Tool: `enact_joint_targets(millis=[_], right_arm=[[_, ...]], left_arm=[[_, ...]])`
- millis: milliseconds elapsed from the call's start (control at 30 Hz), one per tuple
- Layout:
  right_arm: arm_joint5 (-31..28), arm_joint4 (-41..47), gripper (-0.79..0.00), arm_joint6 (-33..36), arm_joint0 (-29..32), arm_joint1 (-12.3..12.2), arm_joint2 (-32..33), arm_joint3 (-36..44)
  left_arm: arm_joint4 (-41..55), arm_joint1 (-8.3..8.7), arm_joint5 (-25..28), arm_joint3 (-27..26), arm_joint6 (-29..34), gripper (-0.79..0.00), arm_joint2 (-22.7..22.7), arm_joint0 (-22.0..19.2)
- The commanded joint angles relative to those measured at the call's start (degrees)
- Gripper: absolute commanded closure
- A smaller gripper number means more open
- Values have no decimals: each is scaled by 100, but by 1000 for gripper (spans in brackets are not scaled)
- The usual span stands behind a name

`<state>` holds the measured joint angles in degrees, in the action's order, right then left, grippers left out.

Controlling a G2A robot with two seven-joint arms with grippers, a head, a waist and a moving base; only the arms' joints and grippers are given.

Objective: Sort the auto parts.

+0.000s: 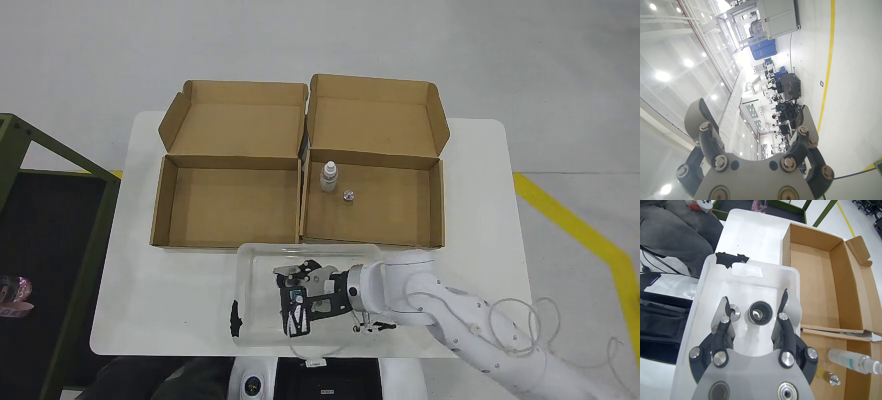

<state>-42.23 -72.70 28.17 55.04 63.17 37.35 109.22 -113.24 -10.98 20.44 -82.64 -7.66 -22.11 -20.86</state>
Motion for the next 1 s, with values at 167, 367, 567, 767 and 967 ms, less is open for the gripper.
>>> enact_joint_targets(millis=[167, 367, 567, 767, 967], right_arm=[[174, -162, -588, -138, -160, 129, -172, -326], [246, -238, -597, -260, -220, 223, -289, -641], [245, -216, -557, -325, -285, 312, -373, -901], [260, -179, -526, -396, -342, 387, -397, -1156], [212, -176, -533, -431, -367, 433, -382, -1362]], left_arm=[[0, 0, 0, 0, 0, -785, 0, 0], [0, 0, 0, 0, 0, -785, 0, 0], [0, 0, 0, 0, 0, -785, 0, 0], [0, 0, 0, 0, 0, -785, 0, 0], [0, 0, 0, 0, 0, -785, 0, 0]])
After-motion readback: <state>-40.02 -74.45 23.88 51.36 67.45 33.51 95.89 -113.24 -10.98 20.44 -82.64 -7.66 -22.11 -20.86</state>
